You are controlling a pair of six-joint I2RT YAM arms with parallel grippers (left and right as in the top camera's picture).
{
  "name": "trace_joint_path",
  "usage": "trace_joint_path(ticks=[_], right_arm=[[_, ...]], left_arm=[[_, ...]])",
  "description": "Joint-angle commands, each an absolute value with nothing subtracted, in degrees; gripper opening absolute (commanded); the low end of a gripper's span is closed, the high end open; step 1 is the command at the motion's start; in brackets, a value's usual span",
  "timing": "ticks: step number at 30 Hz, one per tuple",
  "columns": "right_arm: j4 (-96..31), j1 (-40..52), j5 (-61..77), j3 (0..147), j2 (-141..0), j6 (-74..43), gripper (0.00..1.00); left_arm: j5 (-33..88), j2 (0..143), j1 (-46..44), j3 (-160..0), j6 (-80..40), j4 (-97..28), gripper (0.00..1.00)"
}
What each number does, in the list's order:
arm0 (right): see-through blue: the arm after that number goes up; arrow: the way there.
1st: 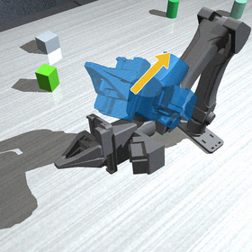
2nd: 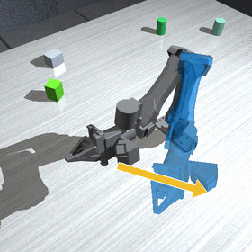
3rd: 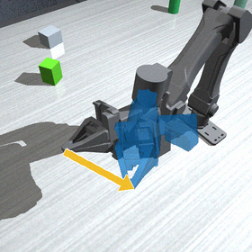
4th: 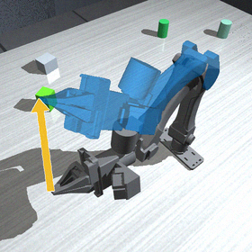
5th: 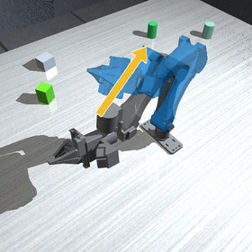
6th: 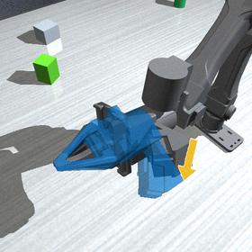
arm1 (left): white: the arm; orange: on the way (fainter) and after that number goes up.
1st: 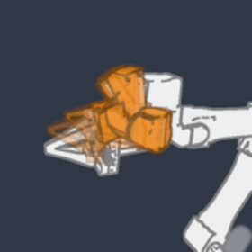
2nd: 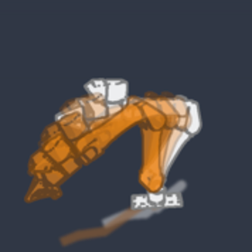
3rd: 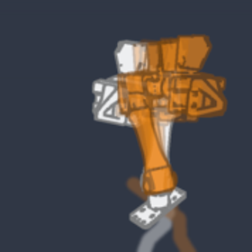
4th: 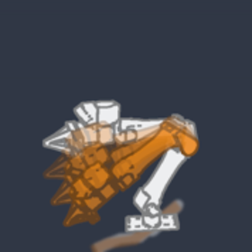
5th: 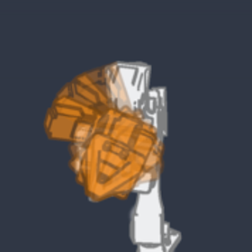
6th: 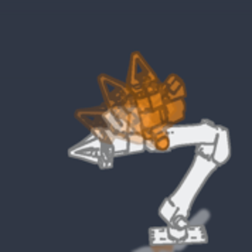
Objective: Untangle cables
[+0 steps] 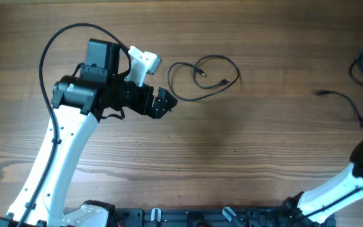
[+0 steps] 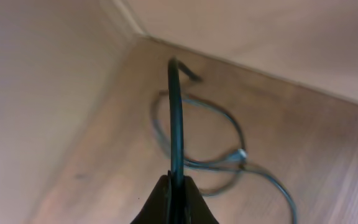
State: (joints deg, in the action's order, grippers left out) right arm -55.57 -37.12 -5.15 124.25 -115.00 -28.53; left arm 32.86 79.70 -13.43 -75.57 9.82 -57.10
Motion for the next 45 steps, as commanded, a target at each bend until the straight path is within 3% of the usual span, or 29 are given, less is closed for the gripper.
trace_joint_path(ticks=[1, 4, 10, 17, 21, 22, 23, 24, 25, 30, 36, 45], right_arm=[[-57.95, -36.82, -6.31, 124.77, -121.03, -30.02, 0.04], [-57.54, -35.4, 4.05, 124.77, -123.13, -25.56, 0.05], [-54.61, -28.45, 3.88, 124.68, -123.35, -24.53, 0.04], [-50.15, -19.7, -11.53, 122.19, -125.01, -19.53, 0.04], [-49.91, -19.09, -12.19, 122.19, -129.03, -19.68, 0.04], [-49.91, -19.09, -12.19, 122.19, -129.93, -19.62, 0.08], [-50.0, -19.09, -12.03, 122.19, -130.56, -19.53, 0.38], [-50.26, -19.09, -11.53, 122.19, -130.87, -19.55, 0.85], [-50.43, -19.09, -10.31, 122.19, -130.96, -19.55, 1.0], [-51.13, -19.09, -1.32, 122.3, -128.38, -18.22, 1.0], [-52.25, -18.79, 17.5, 122.45, -118.21, -6.39, 1.0], [-63.88, -16.36, 26.41, 122.45, -105.93, -6.15, 0.99]], left_arm=[[32.95, 79.72, -13.39, -75.09, 9.63, -56.53, 1.0], [32.93, 79.72, -13.39, -75.09, 9.13, -56.21, 1.0], [32.95, 79.72, -13.39, -75.09, 8.49, -55.68, 1.0], [32.95, 79.72, -13.39, -75.09, 8.51, -55.64, 1.0], [32.95, 79.72, -13.39, -75.09, 8.51, -55.68, 1.0], [32.95, 79.72, -13.39, -75.09, 8.51, -55.66, 1.0], [32.95, 79.72, -13.39, -75.09, 8.51, -55.66, 1.0], [32.95, 79.72, -13.39, -75.09, 8.51, -55.66, 1.0], [32.95, 79.72, -13.39, -75.09, 8.51, -55.66, 1.0], [32.95, 79.72, -13.39, -75.09, 8.54, -55.66, 1.0], [32.95, 79.72, -13.39, -75.09, 8.51, -54.96, 1.0], [32.93, 79.72, -13.39, -75.09, 6.9, -53.82, 1.0]])
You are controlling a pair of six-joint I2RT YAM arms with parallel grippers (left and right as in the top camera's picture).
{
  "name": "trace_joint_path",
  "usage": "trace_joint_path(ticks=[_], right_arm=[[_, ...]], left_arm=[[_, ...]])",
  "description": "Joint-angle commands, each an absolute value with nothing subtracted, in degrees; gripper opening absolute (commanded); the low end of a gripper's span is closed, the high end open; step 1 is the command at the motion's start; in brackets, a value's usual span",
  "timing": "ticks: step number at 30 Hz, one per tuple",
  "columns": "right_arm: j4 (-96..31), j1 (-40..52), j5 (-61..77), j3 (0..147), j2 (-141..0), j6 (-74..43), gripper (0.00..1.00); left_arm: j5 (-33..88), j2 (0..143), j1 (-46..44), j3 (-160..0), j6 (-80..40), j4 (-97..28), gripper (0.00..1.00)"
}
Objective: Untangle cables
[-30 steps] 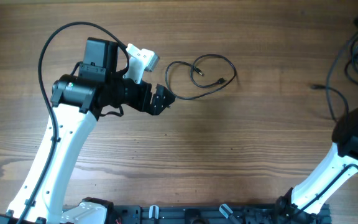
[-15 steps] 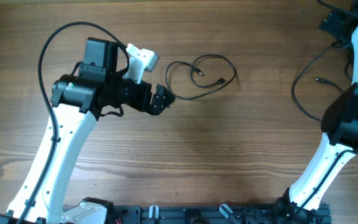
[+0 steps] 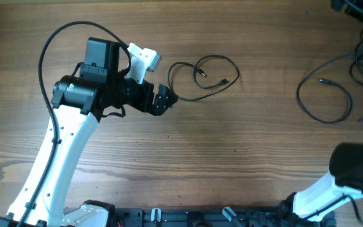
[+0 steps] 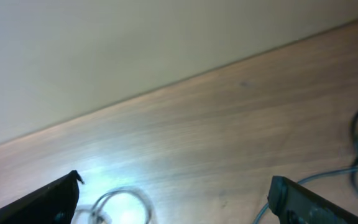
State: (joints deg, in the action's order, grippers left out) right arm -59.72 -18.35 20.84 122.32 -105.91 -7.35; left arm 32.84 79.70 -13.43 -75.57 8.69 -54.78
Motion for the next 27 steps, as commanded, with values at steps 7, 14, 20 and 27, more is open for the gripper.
trace_joint_path(ticks=[7, 14, 20, 27], right_arm=[[-74.19, -6.09, 26.04, 119.09, -108.62, -6.09, 0.94], [-69.78, 1.76, 18.15, 106.52, -112.97, -16.95, 0.95], [-59.48, 3.51, 24.69, 92.03, -114.98, -18.61, 0.87], [-42.17, 8.51, 25.58, 79.11, -114.98, -28.8, 0.68]], left_arm=[[26.96, 79.72, -13.37, -75.09, -5.82, -47.97, 1.0], [9.69, 79.94, -13.37, -75.09, -21.93, -47.18, 1.0], [9.69, 80.95, -13.37, -75.09, -21.91, -46.98, 1.0], [9.76, 83.96, -13.39, -75.09, -23.24, -46.92, 1.0]])
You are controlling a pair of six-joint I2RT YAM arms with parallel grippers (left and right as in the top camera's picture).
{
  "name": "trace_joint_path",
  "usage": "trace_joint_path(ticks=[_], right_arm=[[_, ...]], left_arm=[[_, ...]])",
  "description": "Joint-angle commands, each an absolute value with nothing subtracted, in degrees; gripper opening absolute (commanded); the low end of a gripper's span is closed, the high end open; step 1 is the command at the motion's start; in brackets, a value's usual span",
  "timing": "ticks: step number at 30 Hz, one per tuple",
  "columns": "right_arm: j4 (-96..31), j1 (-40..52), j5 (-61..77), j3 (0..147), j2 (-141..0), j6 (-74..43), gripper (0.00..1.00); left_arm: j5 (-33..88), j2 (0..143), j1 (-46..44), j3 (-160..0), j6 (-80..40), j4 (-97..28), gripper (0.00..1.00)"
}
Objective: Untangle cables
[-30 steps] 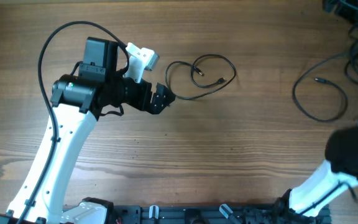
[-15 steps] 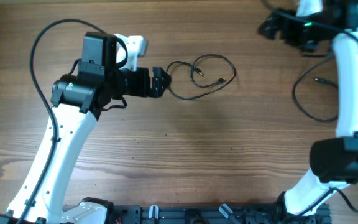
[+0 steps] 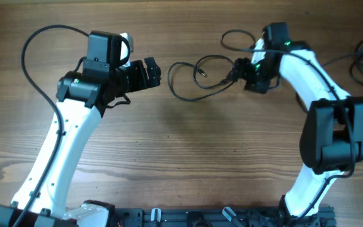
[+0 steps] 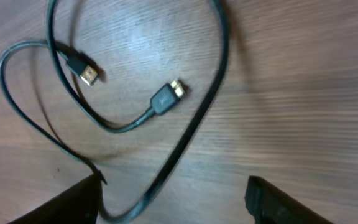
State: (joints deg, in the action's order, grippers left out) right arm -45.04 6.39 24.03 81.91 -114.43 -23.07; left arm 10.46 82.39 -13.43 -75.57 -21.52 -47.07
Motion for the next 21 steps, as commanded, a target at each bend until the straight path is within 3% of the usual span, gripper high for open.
trace_joint_path(ticks=[1, 2, 4, 7, 16, 21], right_arm=[[-41.21, 9.28, 25.58, 78.63, -114.98, -28.97, 0.65], [-40.69, 10.22, 25.52, 78.41, -114.98, -28.97, 0.61], [-39.99, 11.11, 24.75, 78.41, -114.98, -28.95, 0.35], [-39.72, 10.66, 23.86, 79.44, -114.96, -28.53, 0.05], [-53.34, 3.44, 21.26, 111.57, -108.9, -21.04, 0.04], [-52.31, -1.5, 5.04, 121.58, -106.45, -25.91, 0.04]], left_arm=[[9.76, 84.2, -13.37, -75.09, -23.22, -46.94, 1.0], [9.74, 84.42, -13.37, -75.09, -23.2, -46.92, 1.0], [9.74, 84.44, -13.37, -75.09, -23.2, -46.92, 1.0], [9.74, 84.47, -13.37, -75.09, -23.2, -46.94, 1.0], [9.74, 84.47, -13.37, -75.09, -23.22, -46.94, 1.0], [9.74, 84.47, -13.37, -75.09, -23.2, -46.87, 1.0]])
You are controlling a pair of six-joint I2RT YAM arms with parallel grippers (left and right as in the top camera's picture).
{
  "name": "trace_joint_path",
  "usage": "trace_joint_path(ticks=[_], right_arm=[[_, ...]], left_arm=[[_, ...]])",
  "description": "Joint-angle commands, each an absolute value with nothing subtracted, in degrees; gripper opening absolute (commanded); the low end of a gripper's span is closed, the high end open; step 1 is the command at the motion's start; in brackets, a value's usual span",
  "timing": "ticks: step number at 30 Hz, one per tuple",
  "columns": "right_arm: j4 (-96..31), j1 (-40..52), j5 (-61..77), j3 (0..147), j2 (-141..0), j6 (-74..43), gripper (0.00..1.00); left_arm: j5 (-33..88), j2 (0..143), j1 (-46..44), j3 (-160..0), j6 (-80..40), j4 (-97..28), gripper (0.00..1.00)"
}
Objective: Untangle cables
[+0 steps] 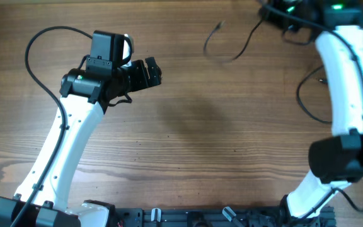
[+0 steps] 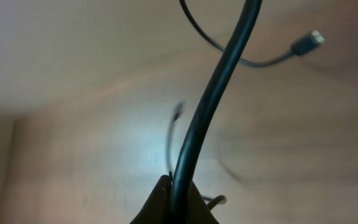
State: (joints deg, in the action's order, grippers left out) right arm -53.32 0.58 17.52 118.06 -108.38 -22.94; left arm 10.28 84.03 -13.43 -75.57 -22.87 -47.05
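A thin black cable [image 1: 230,58] hangs in a curve at the far side of the wooden table, its free plug end [image 1: 220,26] to the left. My right gripper [image 1: 281,12] sits at the top edge of the overhead view. In the right wrist view this right gripper [image 2: 179,186] is shut on the cable [image 2: 219,93], which rises from the jaws. A connector [image 2: 308,42] dangles beyond. My left gripper [image 1: 145,73] hovers at the left, open and holding nothing, well apart from the cable.
Another dark cable [image 1: 299,96] curves on the table at the right, partly behind my right arm [image 1: 348,82]. The left arm's own black lead [image 1: 33,47] loops at the far left. Bare wood [image 1: 200,145] fills the middle and front.
My right gripper was open over the looped cable in the table's middle. Now it is shut on that cable at the far right edge. The left arm has barely moved.
First my right gripper held another cable off to the right while the left gripper sat by the looped cable's end. Then the right gripper was open, that cable lying at the right. Later the left gripper was farther left and the right over the loop, which it now holds.
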Motion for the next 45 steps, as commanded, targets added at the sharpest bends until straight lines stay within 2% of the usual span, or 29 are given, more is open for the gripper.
trace_joint_path(ticks=[1, 8, 13, 14, 16, 17, 24, 28, 36, 40, 45], right_arm=[[-50.48, -2.24, 0.34, 121.6, -106.43, -26.41, 0.04], [-38.7, -4.86, -24.64, 120.31, -115.02, -27.44, 0.04], [-29.95, -8.32, -25.61, 120.31, -125.38, -29.45, 0.04], [-29.56, -8.78, -24.32, 120.31, -127.33, -30.11, 0.09], [-30.55, -9.19, -22.44, 120.31, -129.95, -29.93, 0.56], [-31.66, -9.3, -22.46, 120.31, -130.72, -29.93, 1.0], [-36.23, -9.39, -18.59, 120.42, -127.22, -26.74, 1.0], [-37.89, -9.34, -1.74, 120.42, -117.73, -19.11, 1.0], [-48.38, -8.45, 21.69, 120.42, -98.76, -15.94, 1.0], [-60.47, -7.03, 23.0, 120.42, -86.21, -15.44, 1.0], [-68.2, -7.03, 23.0, 120.42, -79.48, -15.62, 1.0]], left_arm=[[9.74, 84.47, -13.37, -75.09, -23.2, -46.87, 1.0], [9.74, 84.47, -13.37, -75.09, -23.22, -46.92, 1.0], [9.74, 84.47, -13.37, -75.09, -23.2, -46.92, 1.0], [9.74, 84.47, -13.37, -75.09, -23.2, -46.92, 1.0], [9.74, 84.47, -13.37, -75.09, -23.22, -46.89, 1.0], [9.74, 84.47, -13.37, -75.09, -23.2, -46.87, 1.0], [9.74, 84.47, -13.39, -75.09, -23.22, -46.89, 1.0], [9.74, 84.47, -13.37, -75.09, -23.2, -46.89, 1.0], [9.72, 84.47, -13.37, -75.09, -23.18, -46.04, 1.0], [9.72, 84.49, -13.37, -75.09, -23.18, -45.84, 1.0], [9.74, 84.49, -13.37, -75.09, -23.18, -45.84, 1.0]])
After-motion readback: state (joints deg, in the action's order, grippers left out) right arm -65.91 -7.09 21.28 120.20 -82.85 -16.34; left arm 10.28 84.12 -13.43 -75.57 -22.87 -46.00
